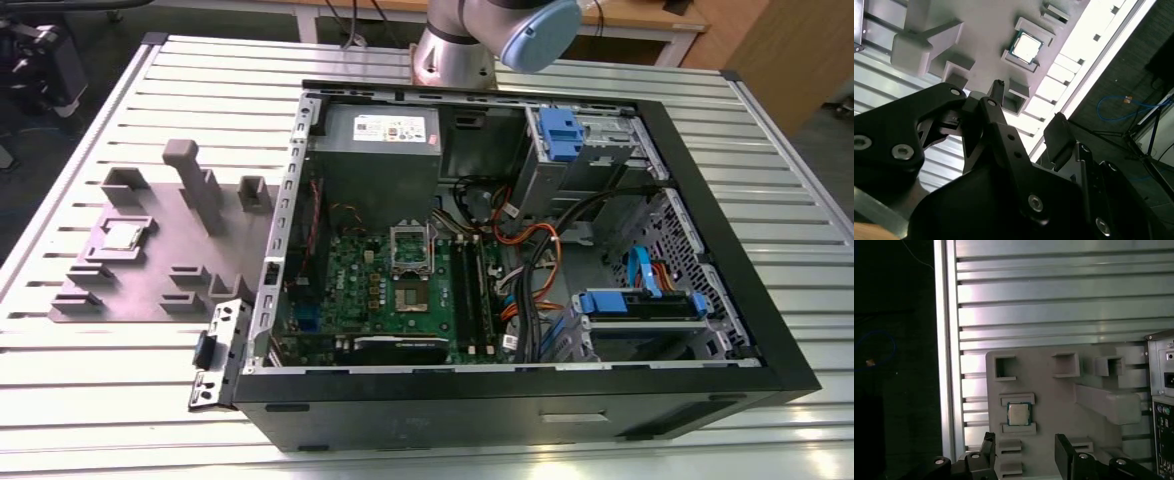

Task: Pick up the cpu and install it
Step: 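Pick up the cpu and move it towards the insertion slot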

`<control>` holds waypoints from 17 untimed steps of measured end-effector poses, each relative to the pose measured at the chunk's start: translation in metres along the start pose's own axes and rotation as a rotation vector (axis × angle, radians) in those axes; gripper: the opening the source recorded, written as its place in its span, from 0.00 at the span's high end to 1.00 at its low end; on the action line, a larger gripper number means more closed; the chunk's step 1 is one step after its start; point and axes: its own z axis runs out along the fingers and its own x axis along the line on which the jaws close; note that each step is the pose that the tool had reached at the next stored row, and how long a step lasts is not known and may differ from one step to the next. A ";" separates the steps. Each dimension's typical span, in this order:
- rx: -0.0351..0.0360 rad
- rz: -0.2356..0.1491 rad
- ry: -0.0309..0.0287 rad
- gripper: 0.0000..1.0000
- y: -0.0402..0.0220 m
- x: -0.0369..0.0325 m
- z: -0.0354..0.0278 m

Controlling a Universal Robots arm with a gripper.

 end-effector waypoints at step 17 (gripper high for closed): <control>-0.0001 0.000 -0.0002 0.41 -0.0009 0.0001 0.0062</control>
